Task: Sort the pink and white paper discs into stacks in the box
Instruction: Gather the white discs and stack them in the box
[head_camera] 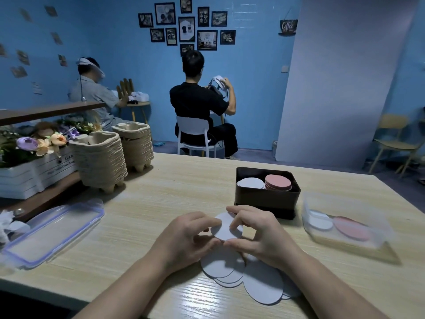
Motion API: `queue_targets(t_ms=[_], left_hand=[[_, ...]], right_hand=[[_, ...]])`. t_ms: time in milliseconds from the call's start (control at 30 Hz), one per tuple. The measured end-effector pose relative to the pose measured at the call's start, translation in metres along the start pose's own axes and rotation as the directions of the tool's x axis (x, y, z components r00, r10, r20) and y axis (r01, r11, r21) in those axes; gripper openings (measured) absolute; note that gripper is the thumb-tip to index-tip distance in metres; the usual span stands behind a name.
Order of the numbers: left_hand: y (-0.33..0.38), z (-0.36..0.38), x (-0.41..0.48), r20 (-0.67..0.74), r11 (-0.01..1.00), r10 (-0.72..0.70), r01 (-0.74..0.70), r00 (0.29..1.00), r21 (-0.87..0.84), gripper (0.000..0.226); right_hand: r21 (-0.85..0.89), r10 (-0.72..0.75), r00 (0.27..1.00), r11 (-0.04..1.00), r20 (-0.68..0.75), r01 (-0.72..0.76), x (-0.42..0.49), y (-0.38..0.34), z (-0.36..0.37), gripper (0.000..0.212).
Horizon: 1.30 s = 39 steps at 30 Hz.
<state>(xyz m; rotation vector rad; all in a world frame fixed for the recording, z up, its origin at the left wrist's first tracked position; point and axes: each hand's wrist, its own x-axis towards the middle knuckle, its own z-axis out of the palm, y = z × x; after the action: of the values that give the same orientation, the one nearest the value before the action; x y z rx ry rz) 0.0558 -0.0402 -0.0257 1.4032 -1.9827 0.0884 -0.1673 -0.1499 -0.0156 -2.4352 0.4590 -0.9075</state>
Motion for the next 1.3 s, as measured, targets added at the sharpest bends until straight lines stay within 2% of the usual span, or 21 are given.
queue_targets(t_ms=[167, 267, 333, 433, 500, 767, 900, 1000, 1100, 1300], left_hand=[[0.002, -0.002, -0.002, 0.041, 1.000, -0.002, 0.001, 0.999, 0.021, 0.033], [0.010, -0.006, -0.006, 0.053, 0.982, -0.132, 0.138, 0.990, -0.128, 0.052], [0.012, -0.011, -0.015, 0.106, 0.936, -0.219, 0.240, 0.970, -0.258, 0.056], [0.010, -0.016, -0.031, 0.248, 0.898, -0.239, 0.311, 0.939, -0.311, 0.069], [0.011, -0.018, -0.034, 0.280, 0.887, -0.241, 0.328, 0.929, -0.324, 0.074], [0.012, -0.015, -0.031, 0.219, 0.905, -0.268, 0.323, 0.938, -0.276, 0.062], [0.015, -0.016, -0.028, 0.105, 0.948, -0.246, 0.262, 0.964, -0.183, 0.045], [0.018, -0.019, -0.028, 0.002, 0.945, -0.249, 0.244, 0.968, -0.216, 0.036], [0.022, -0.019, -0.027, -0.088, 0.946, -0.247, 0.220, 0.965, -0.237, 0.035], [0.030, -0.003, -0.007, -0.108, 0.958, -0.189, 0.159, 0.976, -0.237, 0.040]], right_hand=[[-0.083, -0.010, 0.995, 0.996, 0.095, 0.018, -0.001, -0.004, -0.004, 0.030], [-0.082, 0.027, 0.998, 0.996, 0.065, -0.022, -0.004, -0.003, -0.011, 0.033], [-0.076, 0.068, 0.997, 0.995, 0.040, -0.065, -0.008, -0.002, -0.018, 0.035], [-0.058, 0.103, 0.995, 0.993, -0.001, -0.103, -0.021, -0.001, -0.026, 0.032], [-0.061, 0.111, 0.994, 0.992, -0.021, -0.112, -0.030, -0.001, -0.029, 0.032], [-0.080, 0.149, 0.989, 0.986, 0.020, -0.147, -0.034, -0.002, -0.024, 0.033], [-0.109, 0.156, 0.986, 0.983, 0.057, -0.150, -0.033, -0.002, -0.025, 0.033], [-0.117, 0.164, 0.984, 0.981, 0.063, -0.156, -0.033, -0.001, -0.025, 0.034], [-0.110, 0.163, 0.985, 0.981, 0.047, -0.157, -0.032, 0.000, -0.025, 0.036], [-0.116, 0.151, 0.988, 0.982, 0.021, -0.147, -0.034, 0.003, -0.025, 0.044]])
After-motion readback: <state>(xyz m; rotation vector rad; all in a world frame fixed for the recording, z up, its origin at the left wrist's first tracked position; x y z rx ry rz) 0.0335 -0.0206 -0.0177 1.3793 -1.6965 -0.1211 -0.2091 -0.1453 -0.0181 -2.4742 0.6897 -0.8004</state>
